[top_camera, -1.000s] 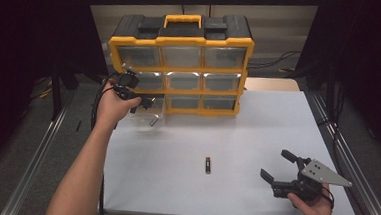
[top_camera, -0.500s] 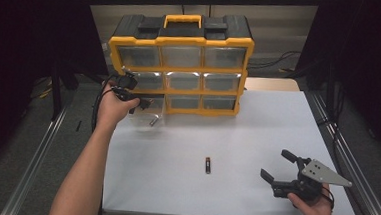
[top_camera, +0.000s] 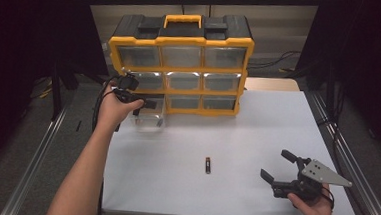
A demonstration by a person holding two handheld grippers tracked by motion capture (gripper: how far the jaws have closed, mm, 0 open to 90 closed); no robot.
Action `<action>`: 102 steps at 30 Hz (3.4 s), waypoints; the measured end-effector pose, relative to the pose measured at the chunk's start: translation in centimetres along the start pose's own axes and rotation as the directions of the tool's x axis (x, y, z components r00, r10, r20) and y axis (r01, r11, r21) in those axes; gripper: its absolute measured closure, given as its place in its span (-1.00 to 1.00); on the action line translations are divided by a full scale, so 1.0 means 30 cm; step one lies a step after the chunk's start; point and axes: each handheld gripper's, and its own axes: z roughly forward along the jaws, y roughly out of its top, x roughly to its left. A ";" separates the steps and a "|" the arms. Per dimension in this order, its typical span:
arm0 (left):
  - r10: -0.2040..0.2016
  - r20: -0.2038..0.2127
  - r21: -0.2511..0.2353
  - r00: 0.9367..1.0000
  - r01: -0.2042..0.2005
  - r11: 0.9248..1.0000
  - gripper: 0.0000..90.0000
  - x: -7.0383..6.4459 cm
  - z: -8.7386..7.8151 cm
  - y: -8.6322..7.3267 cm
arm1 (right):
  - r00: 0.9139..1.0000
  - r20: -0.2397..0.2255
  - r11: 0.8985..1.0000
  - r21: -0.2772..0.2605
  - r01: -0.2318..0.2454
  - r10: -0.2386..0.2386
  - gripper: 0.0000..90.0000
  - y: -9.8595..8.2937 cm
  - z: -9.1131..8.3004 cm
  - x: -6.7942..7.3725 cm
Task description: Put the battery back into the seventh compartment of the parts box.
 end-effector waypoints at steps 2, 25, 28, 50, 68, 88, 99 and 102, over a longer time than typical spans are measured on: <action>0.021 0.032 0.004 0.999 -0.021 1.000 -0.04 -0.015 -0.006 0.002 | 1.000 0.002 1.000 0.002 0.002 -0.002 -0.94 0.000 0.000 -0.001; 0.156 0.247 0.011 0.956 -0.163 0.987 -0.51 -0.199 0.039 -0.063 | 1.000 0.003 1.000 0.001 0.001 -0.001 -0.94 -0.001 0.000 0.001; 0.173 0.269 -0.003 0.948 -0.179 0.984 -0.55 -0.214 0.048 -0.069 | 1.000 0.001 1.000 0.002 0.001 -0.001 -0.94 0.000 0.001 0.001; 0.237 0.303 0.002 0.923 -0.249 0.968 -0.75 -0.297 0.118 -0.154 | 1.000 -0.003 1.000 0.000 0.003 -0.003 -0.94 -0.001 0.002 0.001; 0.278 0.336 -0.014 0.900 -0.290 0.957 -0.68 -0.430 0.251 -0.280 | 1.000 -0.002 1.000 0.000 0.003 -0.003 -0.94 0.000 0.000 0.002; 0.294 0.311 0.059 0.904 -0.327 0.943 0.06 -0.520 0.382 -0.341 | 1.000 -0.003 1.000 0.001 -0.001 0.001 -0.94 0.000 0.003 0.004; 0.324 0.261 0.086 0.909 -0.356 0.931 0.69 -0.532 0.386 -0.340 | 1.000 -0.011 1.000 0.007 0.003 -0.003 -0.94 0.000 0.003 0.004; 0.298 0.280 0.098 0.913 -0.336 0.937 0.71 -0.524 0.386 -0.335 | 1.000 -0.010 1.000 0.005 -0.002 0.003 -0.94 0.000 0.002 0.003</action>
